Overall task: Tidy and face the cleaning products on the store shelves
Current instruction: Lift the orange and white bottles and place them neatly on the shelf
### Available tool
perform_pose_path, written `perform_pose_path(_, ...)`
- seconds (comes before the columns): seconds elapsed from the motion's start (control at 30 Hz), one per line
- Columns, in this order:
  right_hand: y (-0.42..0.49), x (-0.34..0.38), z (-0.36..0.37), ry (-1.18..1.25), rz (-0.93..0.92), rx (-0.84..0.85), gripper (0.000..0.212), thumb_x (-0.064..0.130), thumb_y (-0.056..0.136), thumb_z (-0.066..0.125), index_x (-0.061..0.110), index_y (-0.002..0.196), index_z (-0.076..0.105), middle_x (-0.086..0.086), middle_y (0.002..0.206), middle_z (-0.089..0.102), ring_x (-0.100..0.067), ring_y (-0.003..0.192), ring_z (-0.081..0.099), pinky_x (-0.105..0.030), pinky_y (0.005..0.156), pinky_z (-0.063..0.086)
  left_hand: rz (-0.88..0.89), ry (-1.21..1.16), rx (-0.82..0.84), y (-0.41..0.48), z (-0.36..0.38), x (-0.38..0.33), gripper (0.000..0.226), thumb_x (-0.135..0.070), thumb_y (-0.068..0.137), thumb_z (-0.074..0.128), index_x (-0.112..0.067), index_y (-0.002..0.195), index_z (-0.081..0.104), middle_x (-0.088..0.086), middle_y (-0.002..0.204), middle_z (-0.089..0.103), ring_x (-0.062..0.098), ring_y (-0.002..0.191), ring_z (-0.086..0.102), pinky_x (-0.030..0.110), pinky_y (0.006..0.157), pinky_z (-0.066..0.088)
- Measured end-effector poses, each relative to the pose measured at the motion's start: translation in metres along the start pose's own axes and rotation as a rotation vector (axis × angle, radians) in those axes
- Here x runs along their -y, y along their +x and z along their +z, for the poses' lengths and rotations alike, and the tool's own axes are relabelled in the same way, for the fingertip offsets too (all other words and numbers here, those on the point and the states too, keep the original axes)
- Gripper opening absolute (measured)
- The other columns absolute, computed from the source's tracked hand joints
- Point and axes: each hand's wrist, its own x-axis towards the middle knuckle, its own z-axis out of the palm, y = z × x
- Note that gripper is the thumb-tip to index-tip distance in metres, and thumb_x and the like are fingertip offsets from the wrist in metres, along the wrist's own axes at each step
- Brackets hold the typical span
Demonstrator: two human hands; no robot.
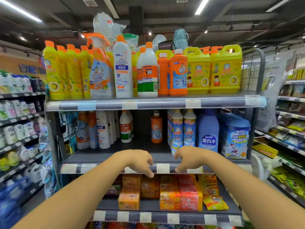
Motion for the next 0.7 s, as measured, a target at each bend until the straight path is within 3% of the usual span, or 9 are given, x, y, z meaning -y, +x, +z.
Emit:
perform_pose_path(0.17,-0.005,0.008,-0.014,0.017,-0.081,-0.020,0.062,0.044,0.083,0.066,0.019,0.137,0.048,0.001,0.136,0.051,-0.017,0.118,0.051,-0.025,0.087,0.041,-0.035,-0.043,-0.031,-0.022,-0.015,-0.004,0.062,-0.051,0.085,0.065,-0.024,0.139,0.050,-0.004,0.137,0.054,0.009,0.103,0.049,0.025,0.082,0.038)
perform_pose_path(0.33,-0.020,0.005,-0.051,0.044,-0.133,-0.043,0.059,0.041,0.085,0.067,0.018,0.136,0.049,0.002,0.135,0.052,-0.010,0.101,0.049,-0.024,0.082,0.038,-0.061,-0.068,-0.083,-0.040,-0.050,-0.018,0.062,-0.050,0.087,0.066,-0.020,0.139,0.050,-0.002,0.140,0.053,0.013,0.114,0.052,0.021,0.083,0.040)
perform_pose_path(0.43,-0.032,-0.002,-0.079,0.037,-0.143,-0.071,0.062,0.041,0.083,0.070,0.017,0.136,0.049,0.001,0.135,0.052,-0.014,0.108,0.053,-0.024,0.081,0.041,-0.085,-0.053,-0.103,-0.049,-0.079,-0.031,0.062,-0.048,0.088,0.065,-0.018,0.141,0.049,0.000,0.142,0.052,0.017,0.126,0.049,0.026,0.097,0.037)
perform_pose_path(0.57,-0.041,-0.016,-0.110,0.038,-0.163,-0.137,0.060,0.040,0.081,0.072,0.017,0.133,0.053,0.003,0.127,0.057,-0.012,0.100,0.055,-0.018,0.074,0.045,-0.119,-0.083,-0.166,-0.059,-0.109,-0.041,0.058,-0.044,0.087,0.067,-0.023,0.139,0.051,-0.004,0.135,0.055,0.012,0.112,0.052,0.026,0.094,0.040)
perform_pose_path(0.7,-0.042,-0.021,-0.137,0.012,-0.140,-0.159,0.059,0.041,0.079,0.074,0.018,0.130,0.055,0.004,0.121,0.060,-0.016,0.099,0.062,-0.029,0.083,0.051,-0.150,-0.065,-0.180,-0.063,-0.136,-0.045,0.056,-0.047,0.086,0.067,-0.026,0.136,0.054,-0.006,0.129,0.058,0.015,0.113,0.059,0.034,0.102,0.045)
